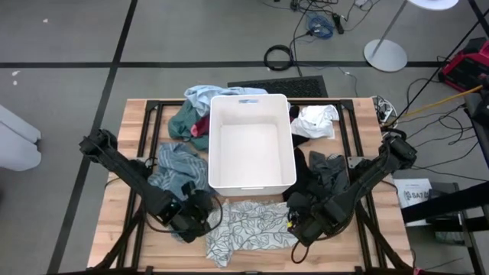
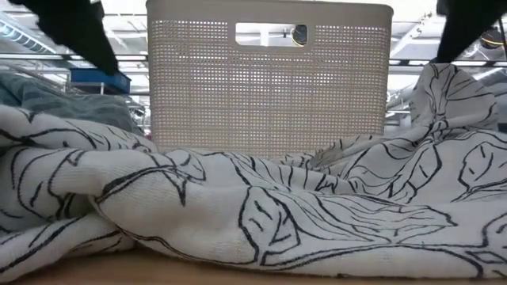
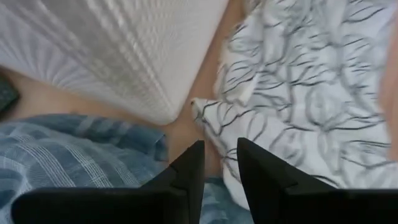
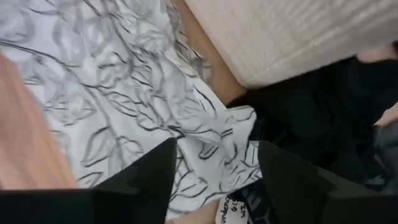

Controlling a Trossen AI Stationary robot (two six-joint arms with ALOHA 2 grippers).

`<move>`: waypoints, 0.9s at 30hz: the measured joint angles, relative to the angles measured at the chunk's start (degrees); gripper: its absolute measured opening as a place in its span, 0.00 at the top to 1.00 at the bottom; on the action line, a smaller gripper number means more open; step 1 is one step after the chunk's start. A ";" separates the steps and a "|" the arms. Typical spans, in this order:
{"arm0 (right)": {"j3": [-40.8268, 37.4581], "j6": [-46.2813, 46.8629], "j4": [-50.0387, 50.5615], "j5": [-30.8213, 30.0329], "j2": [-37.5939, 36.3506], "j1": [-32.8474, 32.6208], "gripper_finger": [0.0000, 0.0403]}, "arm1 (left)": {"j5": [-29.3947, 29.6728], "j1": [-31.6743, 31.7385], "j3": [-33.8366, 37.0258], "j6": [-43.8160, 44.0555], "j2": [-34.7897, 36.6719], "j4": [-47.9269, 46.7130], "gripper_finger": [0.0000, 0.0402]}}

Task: Sort clothes
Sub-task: Put the white and black towel into the white laundry organizer

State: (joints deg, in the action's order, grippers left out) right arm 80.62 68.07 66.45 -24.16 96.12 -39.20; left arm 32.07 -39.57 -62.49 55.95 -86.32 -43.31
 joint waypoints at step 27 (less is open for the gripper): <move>-11.84 53.25 -7.27 -7.17 0.33 -19.65 0.43 | 10.30 -8.81 2.10 -16.01 0.18 14.05 0.74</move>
State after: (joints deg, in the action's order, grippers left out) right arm 68.78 121.32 59.18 -31.33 96.44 -58.85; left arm 42.36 -48.38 -60.39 39.94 -86.15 -29.26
